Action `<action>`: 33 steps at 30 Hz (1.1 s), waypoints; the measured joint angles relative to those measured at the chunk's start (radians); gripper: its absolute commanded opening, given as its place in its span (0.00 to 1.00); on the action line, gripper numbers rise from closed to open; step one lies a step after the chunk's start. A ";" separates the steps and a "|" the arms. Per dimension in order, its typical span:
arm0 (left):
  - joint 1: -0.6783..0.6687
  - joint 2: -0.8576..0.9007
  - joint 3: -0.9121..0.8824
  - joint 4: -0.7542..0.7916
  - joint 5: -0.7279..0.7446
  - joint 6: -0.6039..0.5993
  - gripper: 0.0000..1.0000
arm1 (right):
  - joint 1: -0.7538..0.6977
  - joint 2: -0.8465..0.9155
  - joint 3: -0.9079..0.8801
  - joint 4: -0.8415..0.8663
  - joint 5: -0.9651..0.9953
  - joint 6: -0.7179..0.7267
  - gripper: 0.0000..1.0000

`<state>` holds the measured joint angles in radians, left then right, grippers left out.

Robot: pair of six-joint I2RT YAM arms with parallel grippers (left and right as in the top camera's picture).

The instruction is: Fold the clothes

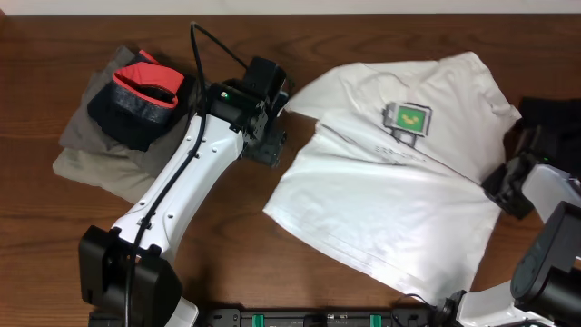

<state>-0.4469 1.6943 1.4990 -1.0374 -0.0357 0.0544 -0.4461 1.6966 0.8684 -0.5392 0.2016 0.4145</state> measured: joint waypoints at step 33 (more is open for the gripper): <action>0.071 0.055 0.000 0.199 0.172 0.055 0.77 | 0.539 0.099 0.091 -0.165 -0.642 -0.280 0.25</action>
<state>-0.3759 1.7489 1.4990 -0.8387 0.1360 0.1093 0.0929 1.7954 0.9592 -0.7040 -0.4404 0.1341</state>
